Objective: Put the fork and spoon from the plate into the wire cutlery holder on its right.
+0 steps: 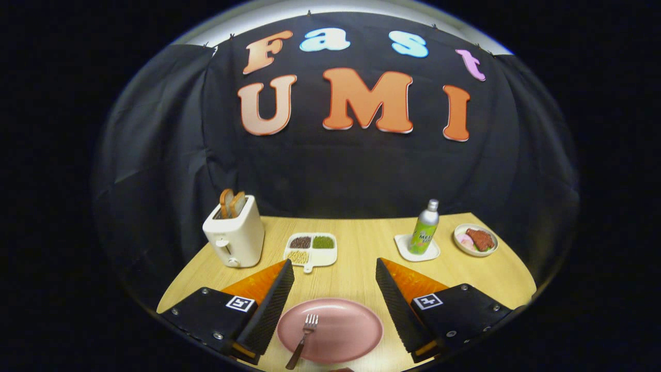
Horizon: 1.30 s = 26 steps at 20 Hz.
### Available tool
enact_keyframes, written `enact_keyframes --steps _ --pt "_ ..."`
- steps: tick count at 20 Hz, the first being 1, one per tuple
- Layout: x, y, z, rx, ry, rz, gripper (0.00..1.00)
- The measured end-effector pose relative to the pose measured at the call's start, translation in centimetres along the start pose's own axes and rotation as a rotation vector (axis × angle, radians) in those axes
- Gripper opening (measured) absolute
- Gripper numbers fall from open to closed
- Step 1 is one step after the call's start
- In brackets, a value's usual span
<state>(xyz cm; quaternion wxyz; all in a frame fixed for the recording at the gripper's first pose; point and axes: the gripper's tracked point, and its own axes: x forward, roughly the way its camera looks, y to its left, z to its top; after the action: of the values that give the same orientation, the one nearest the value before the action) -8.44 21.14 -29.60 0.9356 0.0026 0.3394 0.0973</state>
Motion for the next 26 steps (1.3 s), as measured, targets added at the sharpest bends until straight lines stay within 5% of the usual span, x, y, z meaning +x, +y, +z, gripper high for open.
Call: enact_keyframes --steps 14,16,23,26 --pt "2.4 2.6 -19.0 -0.021 0.535 0.005 0.92" --pt "2.4 2.7 -20.1 -0.020 0.573 0.011 0.83" --pt "1.9 2.8 -21.8 -0.061 0.656 0.005 0.21" --pt "2.0 2.7 -22.1 -0.034 0.662 0.008 0.11"
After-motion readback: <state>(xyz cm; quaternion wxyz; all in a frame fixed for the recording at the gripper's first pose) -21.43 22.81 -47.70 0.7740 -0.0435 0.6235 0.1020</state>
